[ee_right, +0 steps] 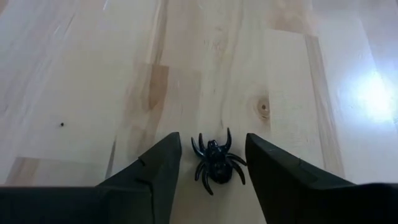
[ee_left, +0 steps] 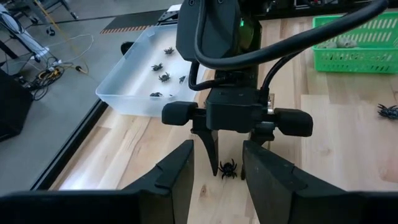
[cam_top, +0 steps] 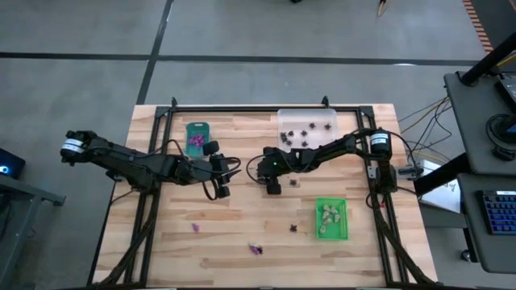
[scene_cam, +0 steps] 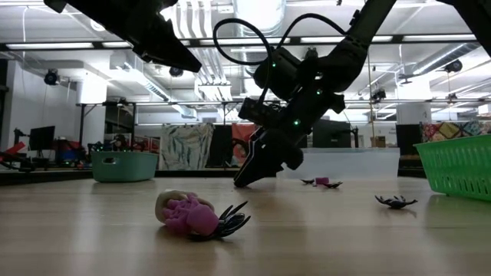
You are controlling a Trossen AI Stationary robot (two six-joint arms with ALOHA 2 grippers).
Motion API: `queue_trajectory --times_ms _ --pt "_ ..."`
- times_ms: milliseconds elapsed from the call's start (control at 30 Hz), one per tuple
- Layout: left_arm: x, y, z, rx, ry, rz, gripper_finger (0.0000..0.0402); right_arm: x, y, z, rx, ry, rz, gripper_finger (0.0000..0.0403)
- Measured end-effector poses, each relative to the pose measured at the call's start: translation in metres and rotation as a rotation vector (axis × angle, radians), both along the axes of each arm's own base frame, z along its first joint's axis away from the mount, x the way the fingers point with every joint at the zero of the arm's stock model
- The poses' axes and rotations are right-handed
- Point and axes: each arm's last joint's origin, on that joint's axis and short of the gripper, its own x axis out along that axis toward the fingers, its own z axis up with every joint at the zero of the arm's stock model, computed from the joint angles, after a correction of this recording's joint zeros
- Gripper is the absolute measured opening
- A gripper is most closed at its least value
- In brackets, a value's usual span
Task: Sort Halloween decoration
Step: Put the black spider toy into the white bin
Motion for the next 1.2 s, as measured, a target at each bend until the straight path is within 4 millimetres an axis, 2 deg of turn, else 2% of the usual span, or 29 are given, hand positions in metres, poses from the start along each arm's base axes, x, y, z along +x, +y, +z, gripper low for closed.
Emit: queue_trajectory --times_ms 267,833,1200 --pt "0.0 0.0 0.0 0.0 0.0 0.0 0.012 -0.0004 0.0005 0.0001 0.007 0.002 0.007 0.0131" --pt "0.0003 -0.0001 0.0005 -0.001 -0.006 0.0 0.012 0.0011 0.0008 0.0026 0.017 -0.006 0.022 0.0081" --pt "0.0003 -0.0001 0.0003 -0.001 -0.005 0.0 0.012 0.0037 0.0002 0.0066 0.011 -0.017 0.021 0.0068"
